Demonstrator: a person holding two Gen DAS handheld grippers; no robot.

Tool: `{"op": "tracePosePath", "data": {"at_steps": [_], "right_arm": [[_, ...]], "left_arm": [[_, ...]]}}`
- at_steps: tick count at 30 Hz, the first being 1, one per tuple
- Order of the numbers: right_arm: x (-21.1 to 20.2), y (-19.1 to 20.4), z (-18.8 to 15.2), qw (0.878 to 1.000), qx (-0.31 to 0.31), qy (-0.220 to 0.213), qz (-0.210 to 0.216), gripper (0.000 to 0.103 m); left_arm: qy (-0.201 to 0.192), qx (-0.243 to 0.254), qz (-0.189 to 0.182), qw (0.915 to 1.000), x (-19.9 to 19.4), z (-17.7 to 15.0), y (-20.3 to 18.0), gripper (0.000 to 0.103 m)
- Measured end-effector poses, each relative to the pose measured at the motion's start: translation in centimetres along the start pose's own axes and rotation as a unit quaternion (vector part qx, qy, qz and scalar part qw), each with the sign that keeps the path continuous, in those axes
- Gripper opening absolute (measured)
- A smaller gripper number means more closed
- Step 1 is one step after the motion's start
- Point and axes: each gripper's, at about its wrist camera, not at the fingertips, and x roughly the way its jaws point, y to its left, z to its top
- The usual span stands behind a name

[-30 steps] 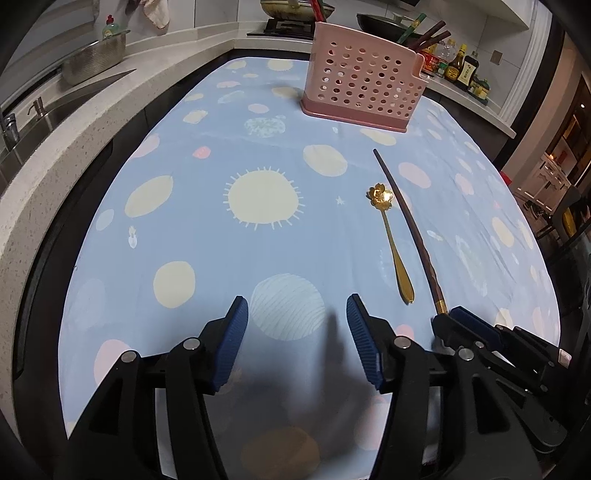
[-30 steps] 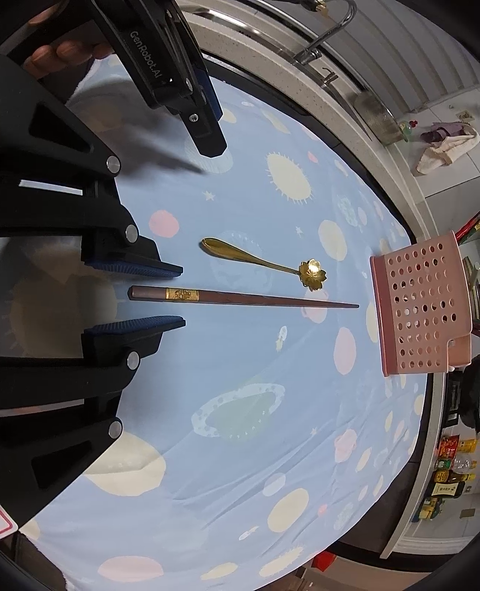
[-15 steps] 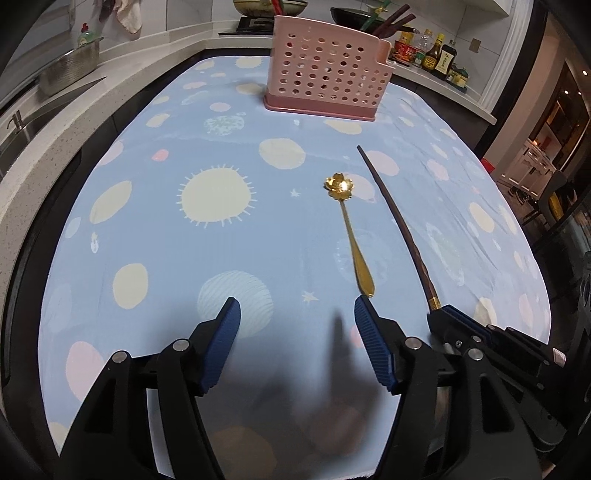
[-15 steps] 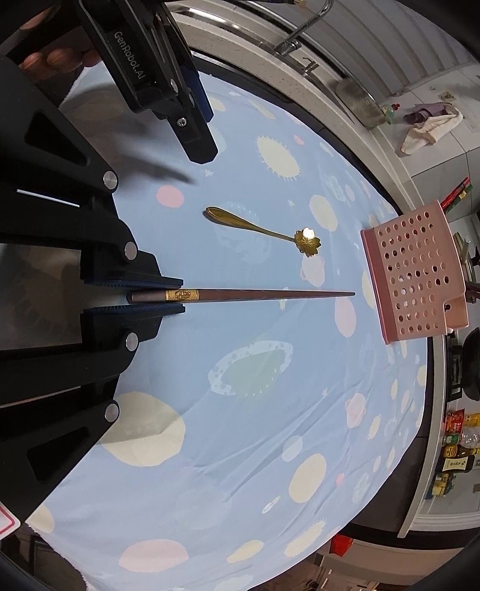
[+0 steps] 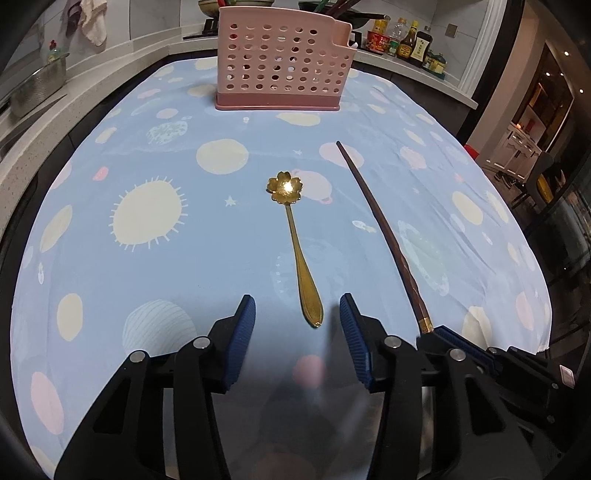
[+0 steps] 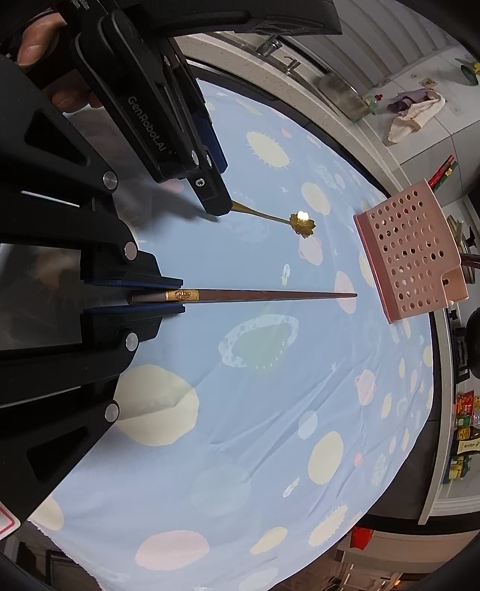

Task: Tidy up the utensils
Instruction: 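Close the left tool on the gold spoon while the right tool lifts the chopstick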

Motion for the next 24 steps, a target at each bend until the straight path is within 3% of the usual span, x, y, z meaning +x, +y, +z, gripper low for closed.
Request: {"op": "tracePosePath", "data": {"at_steps": [9,16,24], "right_arm": [[0.0,-0.1,0.0,1.0,0.002,-0.001,0.004,0.007],[-0.2,0.0,0.1,1.0,0.001,-0.001,0.003,0.007],[-2.3,0.4,0.7,1.0,-0.001,-0.023,0.006,0.007]], "left_arm": [[-0.001,-0.002,-0.007,1.0,0.2,0.0,0.1,0.013],[-0.003,-0.013,-0.015,0.9998,-0.7,0.1,0.8,0.01],[-0.038,-0.037,-0.016,0.9985,-4.4,1.0,2.1,0.01]]}}
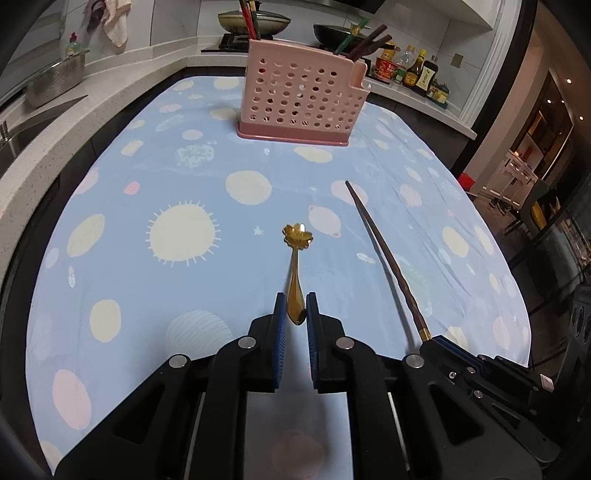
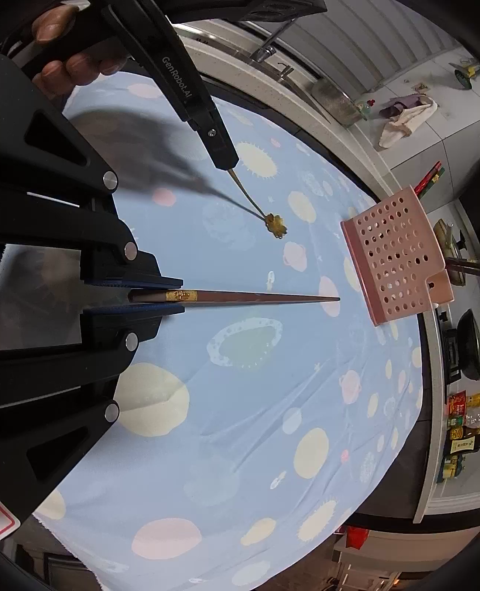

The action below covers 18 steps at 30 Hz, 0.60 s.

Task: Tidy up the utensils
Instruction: 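Close the left tool on the gold spoon while the right tool lifts the chopstick, then carry the dark brown chopstick and gold spoon over the pink holder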

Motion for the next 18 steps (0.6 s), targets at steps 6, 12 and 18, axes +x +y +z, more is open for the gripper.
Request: {"op": "tracePosePath", "data": {"at_steps": [6,12,18], "right_arm": [[-2.7,0.4,1.4,0.999,-0.004,-0.04,-0.002,0.007],[-5.3,0.4,3.7,0.996,0.007,-0.085,0.007,0.007],[-7.6,0.1,6.2,0.992,0.024,-0.124,0.02,0.007]], "left_arm": [[-0.033,-0.009,0.006,0.9994,-2.6,1.4,0.6,0.009],[-0.055,-0.016,0.004,0.9984,-4.4,3.1,1.0,0.001],[-0.067,-0.007,0.005,0.9977,-5.2,4.3,0.9,0.001]]}}
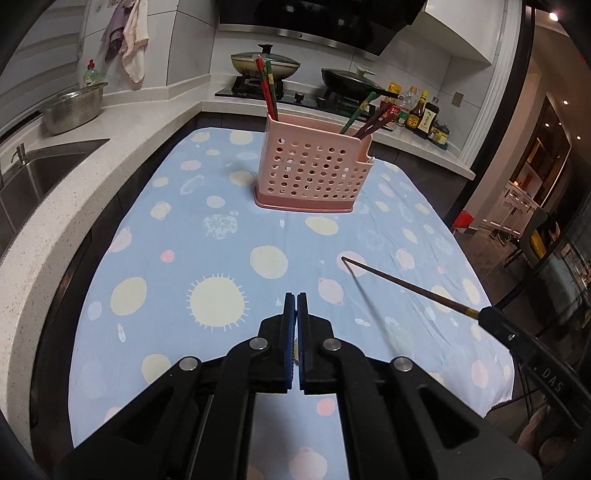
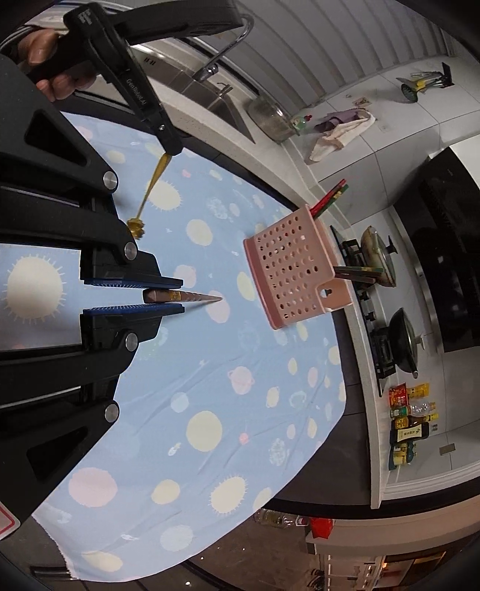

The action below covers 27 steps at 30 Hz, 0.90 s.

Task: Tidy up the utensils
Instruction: 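Carry the dark brown chopstick and gold spoon over the pink holder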

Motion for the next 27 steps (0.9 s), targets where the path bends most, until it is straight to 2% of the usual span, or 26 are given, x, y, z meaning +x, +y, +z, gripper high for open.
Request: {"op": "tracePosePath", "data": {"at_steps": [13,21,27], "right_arm": [[-1.6,-0.5,5.8,0.997,0.034,-0.054,0.037,0.007],[-1.8,0.3,9.5,0.994,0.024,-0.085,0.059,0.007],[-1.1,1.1,13.1,0.991,0.012,-0.109,0.073,0.007]], "left_arm": [[-0.019,0.016,-0.008,0.9996,-1.3,2.7,-0.6,0.001],[-0.043,0.022,-0.02,0.9986,-2.0,6.4,-0.9,0.001],[-0.062,0.016,-0.042,0.9971,-2.0,10.5,-1.0,0.001]]}}
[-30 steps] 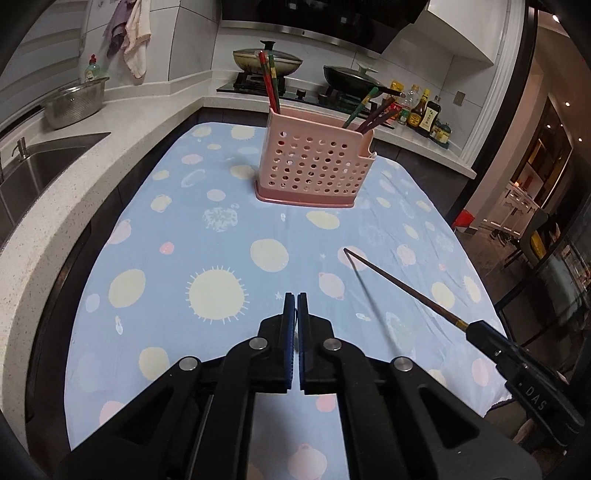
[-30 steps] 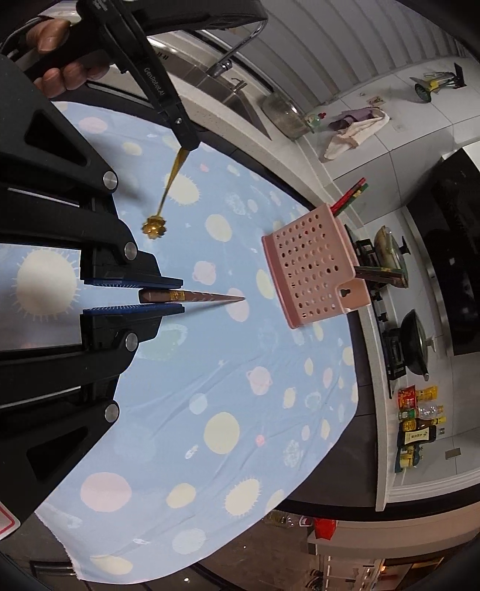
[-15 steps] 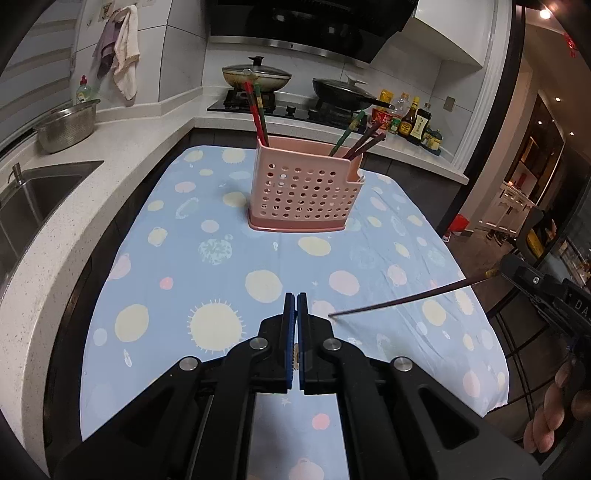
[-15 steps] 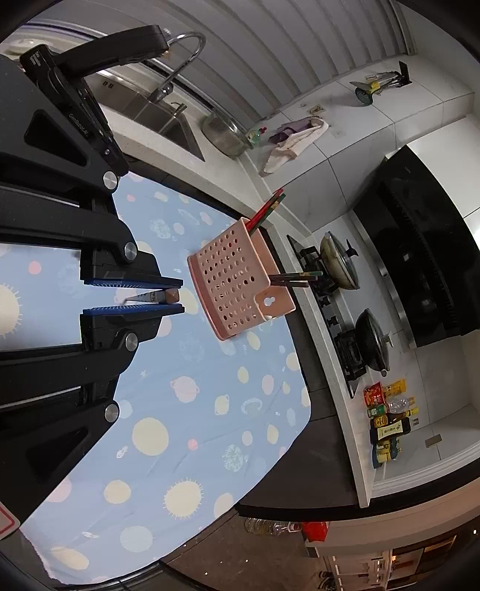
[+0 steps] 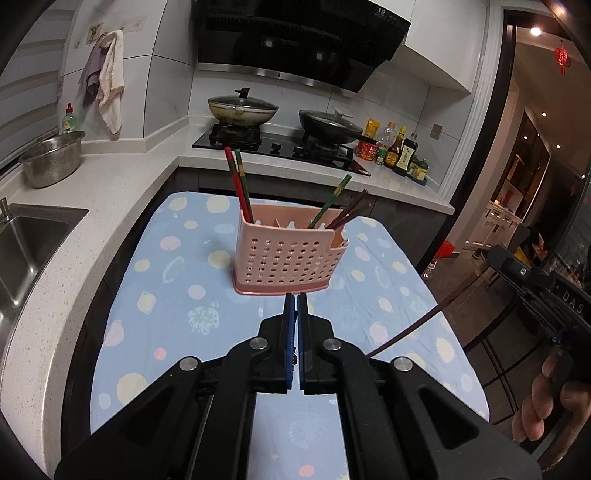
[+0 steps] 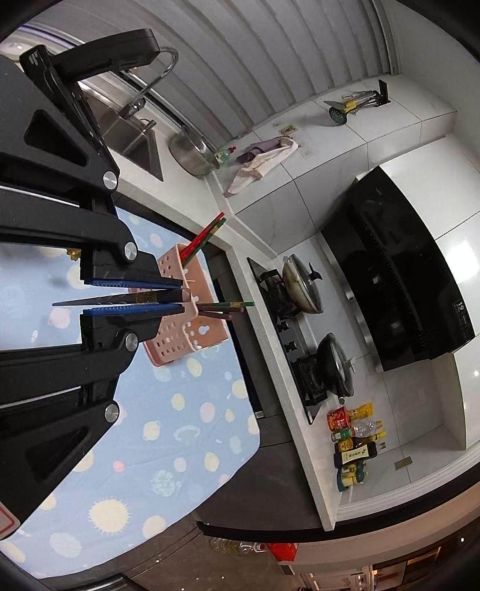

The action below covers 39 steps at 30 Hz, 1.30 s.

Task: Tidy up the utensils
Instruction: 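Carry the dark brown chopstick and gold spoon over the pink holder, then lower the chopstick and spoon into the pink holder and open both tools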

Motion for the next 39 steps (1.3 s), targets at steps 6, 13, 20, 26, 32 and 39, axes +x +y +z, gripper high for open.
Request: {"op": "tracePosePath", "data": {"at_steps": [6,13,20,26,32,39], "right_arm": [[2.0,1.0,4.4,0.999,0.003,-0.031,0.025,0.007],[5.5,2.5,9.2,0.997,-0.005,-0.07,0.035,0.007],[10.0,2.8,11.8,0.996,0.002,-0.08,0.032,0.007],[13.6,2.0,12.2,0.997,0.006,-0.07,0.017,0.007],[16.9,0.7,10.8,0.999,0.008,-0.035,0.0,0.007],[18.9,0.3,9.1,1.0,-0.002,0.0,-0.001,0.008]], "left_arm": [[-0.032,0.006,-0.005,0.9994,0.7,4.5,-0.2,0.001],[-0.072,0.02,-0.002,0.9972,2.4,9.8,-0.6,0.001],[-0.079,0.023,0.009,0.9966,5.7,13.0,0.0,0.001],[-0.066,0.027,0.018,0.9973,9.3,13.5,0.7,0.001],[-0.042,0.02,0.022,0.9987,12.3,12.8,1.8,0.001],[-0.022,0.014,0.022,0.9994,14.0,11.7,2.7,0.001]]}}
